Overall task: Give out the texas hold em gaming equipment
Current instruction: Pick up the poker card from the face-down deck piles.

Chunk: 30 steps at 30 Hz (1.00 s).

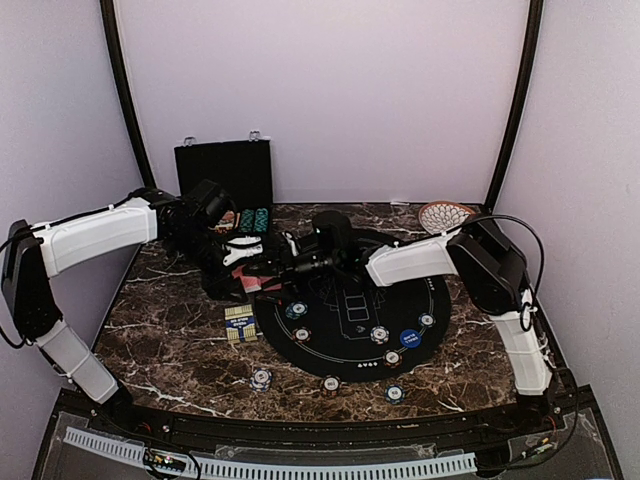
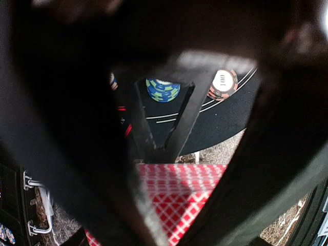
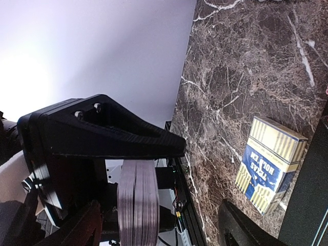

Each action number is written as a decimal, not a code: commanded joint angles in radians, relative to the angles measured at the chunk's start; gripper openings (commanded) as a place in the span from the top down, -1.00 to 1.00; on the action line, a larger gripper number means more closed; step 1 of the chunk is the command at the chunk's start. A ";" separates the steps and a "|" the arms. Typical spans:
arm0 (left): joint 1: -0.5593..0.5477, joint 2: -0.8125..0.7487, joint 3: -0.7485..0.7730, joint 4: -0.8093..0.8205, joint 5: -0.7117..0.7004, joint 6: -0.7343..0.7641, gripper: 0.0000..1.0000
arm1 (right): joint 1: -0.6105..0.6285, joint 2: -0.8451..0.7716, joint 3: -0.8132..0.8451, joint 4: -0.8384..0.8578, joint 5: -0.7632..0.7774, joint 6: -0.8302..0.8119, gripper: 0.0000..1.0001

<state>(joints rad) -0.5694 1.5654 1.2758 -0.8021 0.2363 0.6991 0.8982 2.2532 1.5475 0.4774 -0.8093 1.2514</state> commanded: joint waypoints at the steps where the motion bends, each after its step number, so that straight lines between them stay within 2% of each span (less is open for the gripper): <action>1: 0.003 -0.002 0.034 -0.015 0.025 -0.007 0.39 | 0.019 0.051 0.076 0.034 -0.034 0.016 -0.56; 8: 0.003 -0.001 0.039 -0.015 0.028 -0.008 0.39 | 0.014 0.092 0.109 -0.031 -0.024 -0.012 -0.49; 27: 0.004 -0.010 0.030 -0.023 0.009 0.002 0.41 | -0.044 -0.042 -0.077 -0.053 0.012 -0.072 -0.20; 30: 0.003 -0.008 0.027 -0.023 0.001 0.005 0.41 | -0.045 -0.066 -0.094 -0.021 0.011 -0.054 -0.08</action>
<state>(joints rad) -0.5701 1.5768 1.2766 -0.8177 0.2367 0.6983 0.8646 2.2322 1.4914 0.4648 -0.8150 1.2026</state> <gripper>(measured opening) 0.677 0.579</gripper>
